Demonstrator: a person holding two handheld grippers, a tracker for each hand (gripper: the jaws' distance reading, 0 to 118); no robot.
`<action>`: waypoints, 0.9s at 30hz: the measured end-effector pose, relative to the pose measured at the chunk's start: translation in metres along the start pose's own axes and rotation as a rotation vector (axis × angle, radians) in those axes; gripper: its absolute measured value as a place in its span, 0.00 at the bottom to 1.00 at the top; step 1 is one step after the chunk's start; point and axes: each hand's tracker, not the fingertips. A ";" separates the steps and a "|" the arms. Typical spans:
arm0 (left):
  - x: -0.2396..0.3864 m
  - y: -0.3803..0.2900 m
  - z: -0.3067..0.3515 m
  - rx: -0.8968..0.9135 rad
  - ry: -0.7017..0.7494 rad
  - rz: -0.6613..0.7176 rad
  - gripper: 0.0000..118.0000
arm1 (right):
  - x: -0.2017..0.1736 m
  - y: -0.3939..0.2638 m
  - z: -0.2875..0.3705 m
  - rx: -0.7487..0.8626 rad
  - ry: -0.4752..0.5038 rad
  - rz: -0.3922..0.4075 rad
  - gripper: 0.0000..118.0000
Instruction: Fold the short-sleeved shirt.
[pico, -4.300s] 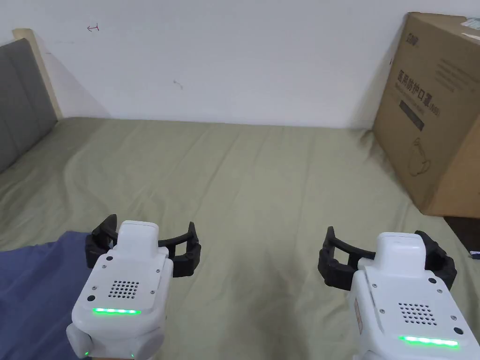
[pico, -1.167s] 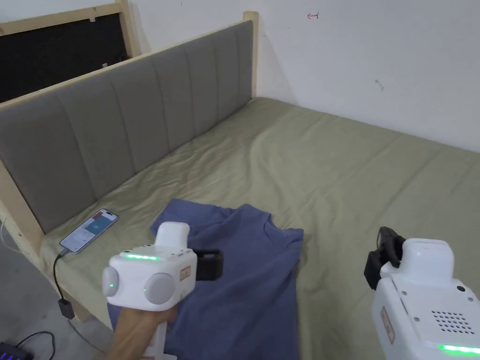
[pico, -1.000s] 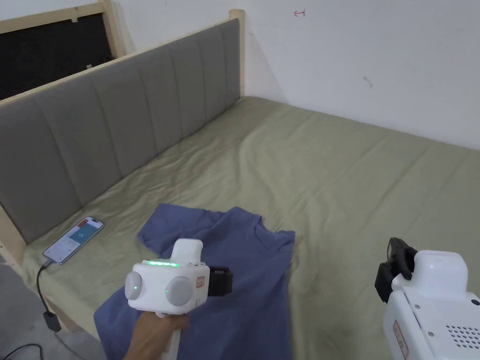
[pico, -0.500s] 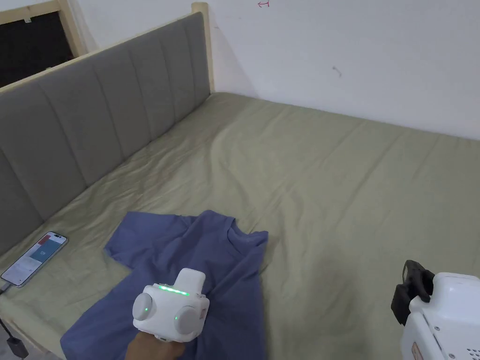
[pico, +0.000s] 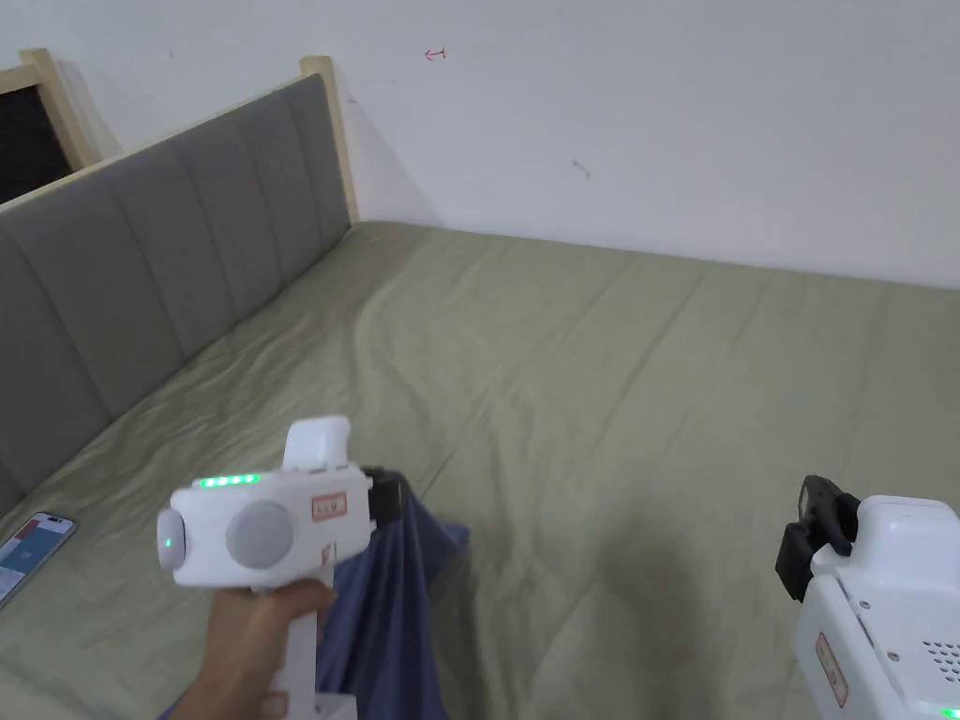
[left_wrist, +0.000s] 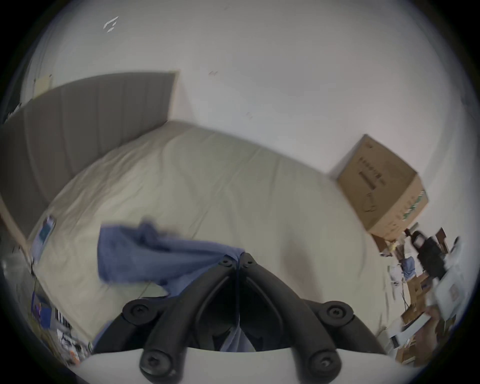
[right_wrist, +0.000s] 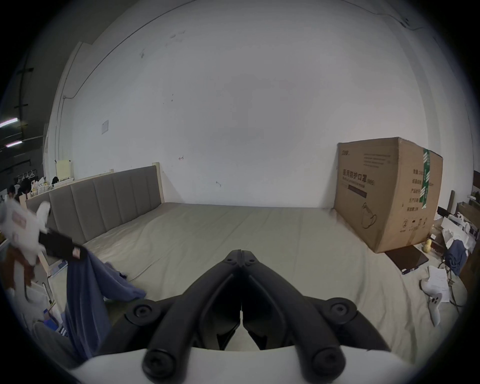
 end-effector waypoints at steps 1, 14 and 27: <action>0.017 0.014 0.004 0.016 -0.034 -0.032 0.01 | 0.005 0.002 0.004 0.008 -0.008 0.002 0.00; 0.211 0.089 -0.010 0.081 -0.342 -0.335 0.01 | 0.082 0.025 0.061 0.109 -0.184 0.025 0.00; 0.288 -0.039 -0.093 -0.188 -0.489 -0.455 0.01 | 0.141 0.015 0.098 0.083 -0.347 0.039 0.00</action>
